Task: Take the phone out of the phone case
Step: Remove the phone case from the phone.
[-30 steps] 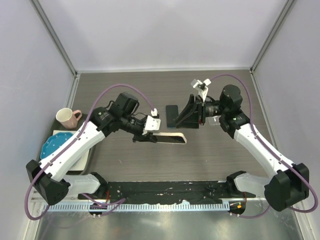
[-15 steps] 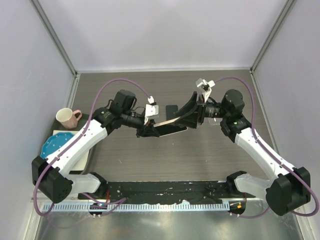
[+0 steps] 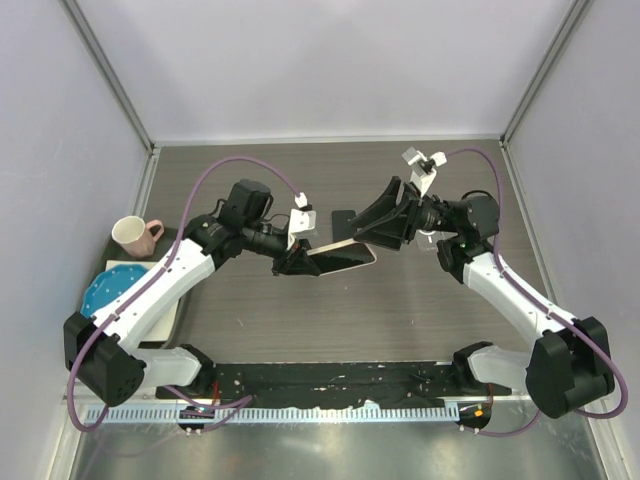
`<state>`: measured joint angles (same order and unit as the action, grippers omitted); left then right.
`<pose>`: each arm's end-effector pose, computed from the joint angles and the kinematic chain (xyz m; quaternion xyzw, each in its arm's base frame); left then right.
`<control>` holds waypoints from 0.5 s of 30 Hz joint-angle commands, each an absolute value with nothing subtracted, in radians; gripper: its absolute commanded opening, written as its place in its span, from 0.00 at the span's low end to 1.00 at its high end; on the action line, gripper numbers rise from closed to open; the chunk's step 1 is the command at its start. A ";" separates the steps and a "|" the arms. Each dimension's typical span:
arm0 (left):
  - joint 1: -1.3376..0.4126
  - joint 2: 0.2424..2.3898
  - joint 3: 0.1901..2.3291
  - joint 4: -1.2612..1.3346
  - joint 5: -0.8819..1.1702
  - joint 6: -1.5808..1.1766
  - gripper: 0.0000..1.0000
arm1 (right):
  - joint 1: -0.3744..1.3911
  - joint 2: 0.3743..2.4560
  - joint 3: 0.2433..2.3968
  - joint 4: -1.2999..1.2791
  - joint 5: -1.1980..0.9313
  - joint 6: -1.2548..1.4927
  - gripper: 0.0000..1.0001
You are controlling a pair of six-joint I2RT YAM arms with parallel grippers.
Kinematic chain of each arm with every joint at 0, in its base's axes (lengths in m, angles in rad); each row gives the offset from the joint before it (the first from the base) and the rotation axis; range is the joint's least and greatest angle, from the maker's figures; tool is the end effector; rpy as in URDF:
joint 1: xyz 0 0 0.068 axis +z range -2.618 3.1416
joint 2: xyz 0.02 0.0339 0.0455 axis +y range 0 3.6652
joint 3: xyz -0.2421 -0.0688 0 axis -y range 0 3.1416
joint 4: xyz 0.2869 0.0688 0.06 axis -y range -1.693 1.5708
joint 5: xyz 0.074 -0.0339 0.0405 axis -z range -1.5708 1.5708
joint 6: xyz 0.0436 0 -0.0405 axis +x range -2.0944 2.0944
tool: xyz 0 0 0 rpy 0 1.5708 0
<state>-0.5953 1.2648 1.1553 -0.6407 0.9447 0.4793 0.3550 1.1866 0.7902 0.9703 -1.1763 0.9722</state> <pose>0.2382 -0.2040 0.3048 0.5739 0.6086 -0.4371 0.3304 0.2610 0.1397 0.3318 -0.3435 0.5270 0.6591 0.4123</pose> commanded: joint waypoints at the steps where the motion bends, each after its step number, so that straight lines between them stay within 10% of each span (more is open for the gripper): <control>1: -0.594 1.235 1.193 -0.589 1.008 0.489 0.00 | 0.354 1.163 0.778 1.088 -1.197 1.028 0.55; 15: -0.589 1.246 1.207 -0.597 1.017 0.485 0.00 | 0.373 1.120 0.773 0.844 -1.183 0.824 0.41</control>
<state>-0.5941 1.2648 1.1576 -0.6418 0.9539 0.4789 0.3710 1.1240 0.7551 0.7860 -1.1877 0.8112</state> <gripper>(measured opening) 0.196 0.456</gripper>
